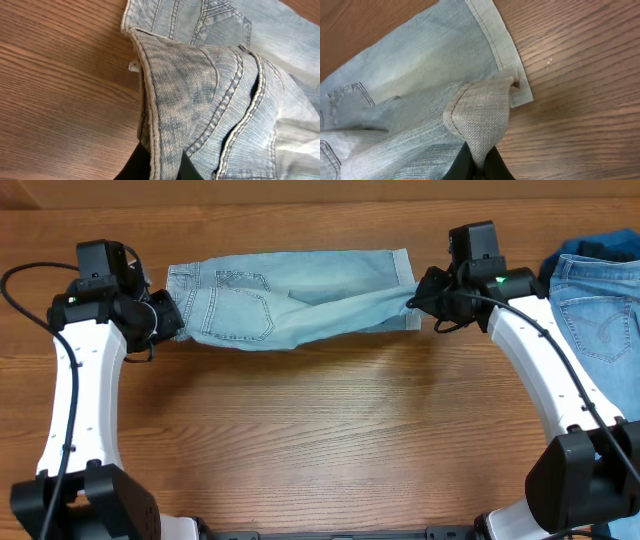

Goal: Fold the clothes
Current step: 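Lift the bottom edge with both grippers and carry it toward the top edge, then lower the folded half onto the top half and release both grippers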

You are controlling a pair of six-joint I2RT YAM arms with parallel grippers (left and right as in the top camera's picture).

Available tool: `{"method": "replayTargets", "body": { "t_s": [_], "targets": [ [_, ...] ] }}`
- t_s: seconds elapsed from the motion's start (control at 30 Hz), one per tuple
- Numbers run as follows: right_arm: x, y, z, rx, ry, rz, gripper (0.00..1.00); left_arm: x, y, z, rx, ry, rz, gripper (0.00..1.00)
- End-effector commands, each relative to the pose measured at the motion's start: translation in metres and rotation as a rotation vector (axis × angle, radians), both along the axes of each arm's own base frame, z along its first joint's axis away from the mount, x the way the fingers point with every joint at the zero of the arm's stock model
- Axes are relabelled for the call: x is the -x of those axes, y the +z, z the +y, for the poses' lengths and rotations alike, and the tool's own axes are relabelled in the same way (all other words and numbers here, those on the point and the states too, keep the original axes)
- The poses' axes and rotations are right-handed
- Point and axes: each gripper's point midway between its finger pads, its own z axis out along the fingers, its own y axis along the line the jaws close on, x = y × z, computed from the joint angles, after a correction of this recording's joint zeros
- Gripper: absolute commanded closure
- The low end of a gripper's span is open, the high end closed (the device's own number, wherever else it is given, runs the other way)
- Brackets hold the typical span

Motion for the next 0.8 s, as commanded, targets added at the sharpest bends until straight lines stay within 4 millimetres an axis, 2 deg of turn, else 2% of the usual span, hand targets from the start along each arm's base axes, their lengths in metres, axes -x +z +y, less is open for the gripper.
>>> {"method": "replayTargets", "body": {
  "t_s": [0.0, 0.07, 0.2, 0.33, 0.4, 0.53, 0.67, 0.77],
  "targets": [
    [-0.013, 0.018, -0.005, -0.01, -0.037, -0.058, 0.96, -0.012, -0.01, 0.008, -0.007, 0.04, 0.015, 0.96],
    [-0.012, 0.018, -0.003, -0.024, -0.045, -0.051, 0.96, -0.013, -0.02, 0.008, 0.007, 0.059, 0.043, 0.96],
    [0.003, 0.018, -0.006, -0.023, -0.048, 0.028, 0.96, -0.015, -0.017, -0.006, 0.084, 0.033, 0.035, 0.96],
    [0.007, 0.045, -0.008, -0.015, -0.042, 0.046, 0.96, 0.0, -0.011, -0.017, 0.154, 0.049, 0.103, 0.96],
    [0.008, 0.052, -0.008, -0.016, -0.042, 0.043, 0.96, 0.008, -0.008, -0.019, 0.177, 0.096, 0.144, 0.96],
    [0.017, 0.042, -0.008, -0.011, -0.043, 0.102, 0.96, 0.029, -0.001, -0.023, 0.204, 0.147, 0.234, 0.96],
    [0.035, 0.02, -0.004, -0.026, -0.026, 0.236, 0.96, 0.047, 0.009, -0.032, 0.248, 0.149, 0.3, 0.96],
    [0.047, 0.017, -0.005, -0.021, -0.025, 0.286, 0.96, 0.057, 0.014, -0.042, 0.301, 0.14, 0.336, 0.96]
  ]
}}
